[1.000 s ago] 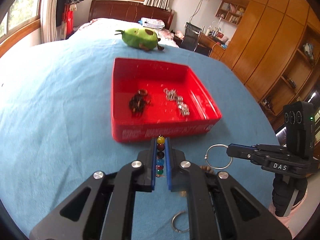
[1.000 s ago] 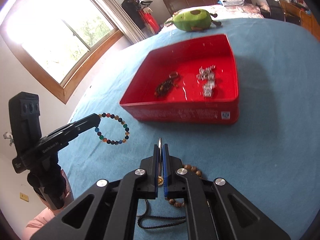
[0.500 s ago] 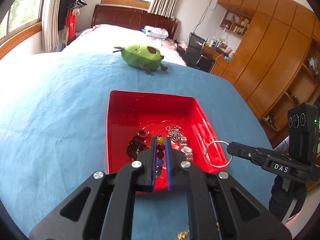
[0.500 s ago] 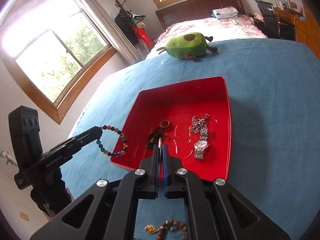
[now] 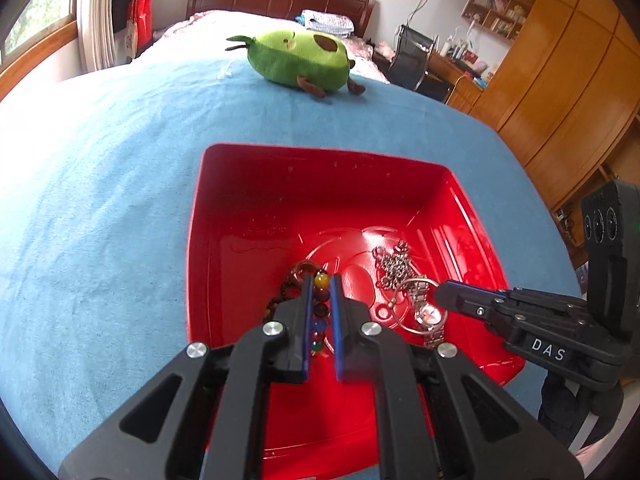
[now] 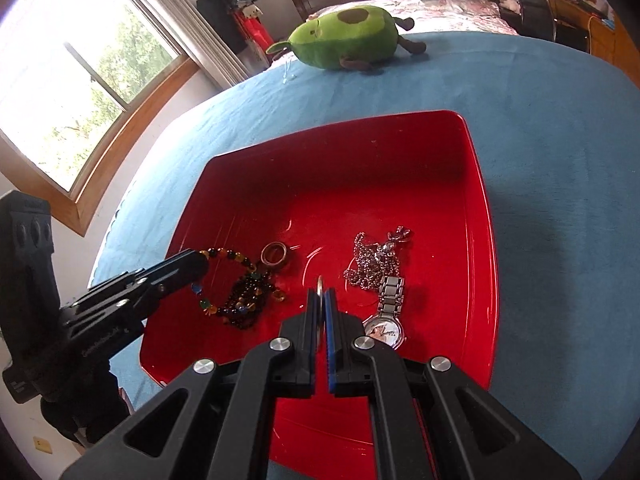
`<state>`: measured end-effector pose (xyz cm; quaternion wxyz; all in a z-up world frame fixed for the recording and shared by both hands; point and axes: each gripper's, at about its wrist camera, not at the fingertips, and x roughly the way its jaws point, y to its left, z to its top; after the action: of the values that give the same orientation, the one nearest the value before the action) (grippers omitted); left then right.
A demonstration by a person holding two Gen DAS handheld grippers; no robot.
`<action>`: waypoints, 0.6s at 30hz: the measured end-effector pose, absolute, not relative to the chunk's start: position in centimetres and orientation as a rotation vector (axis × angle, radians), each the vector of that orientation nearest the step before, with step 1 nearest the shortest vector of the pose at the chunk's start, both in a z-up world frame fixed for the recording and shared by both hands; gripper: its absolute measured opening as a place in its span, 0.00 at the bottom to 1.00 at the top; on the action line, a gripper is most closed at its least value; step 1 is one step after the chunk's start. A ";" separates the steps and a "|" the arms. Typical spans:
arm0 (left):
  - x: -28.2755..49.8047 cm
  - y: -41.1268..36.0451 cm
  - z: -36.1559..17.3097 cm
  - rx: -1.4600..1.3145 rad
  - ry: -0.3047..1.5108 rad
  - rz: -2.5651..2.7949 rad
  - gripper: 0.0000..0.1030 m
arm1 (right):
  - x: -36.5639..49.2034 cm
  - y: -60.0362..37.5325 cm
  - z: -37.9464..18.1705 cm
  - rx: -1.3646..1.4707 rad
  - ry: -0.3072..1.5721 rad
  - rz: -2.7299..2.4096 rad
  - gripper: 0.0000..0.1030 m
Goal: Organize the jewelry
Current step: 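Carry the bead bracelet into the red tin with the left tool while the right tool carries the bangle there, then open both tools in the tin and move them back toward the remaining jewelry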
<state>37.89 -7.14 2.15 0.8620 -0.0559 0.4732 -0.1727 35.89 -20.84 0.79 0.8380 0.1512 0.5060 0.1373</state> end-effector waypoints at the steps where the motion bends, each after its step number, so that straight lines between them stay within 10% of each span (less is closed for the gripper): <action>1: 37.8 -7.1 2.1 -0.117 0.999 -0.363 0.07 | 35.9 -20.8 0.7 0.315 1.075 0.288 0.07; 18: 35.0 -5.8 5.6 -0.096 0.831 -0.261 0.73 | 32.4 -21.0 5.1 0.204 0.927 0.190 0.31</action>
<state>34.97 -5.79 5.56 0.9055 -0.0465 0.4023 -0.1266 32.43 -20.95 5.07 0.8853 0.0979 0.4454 0.0914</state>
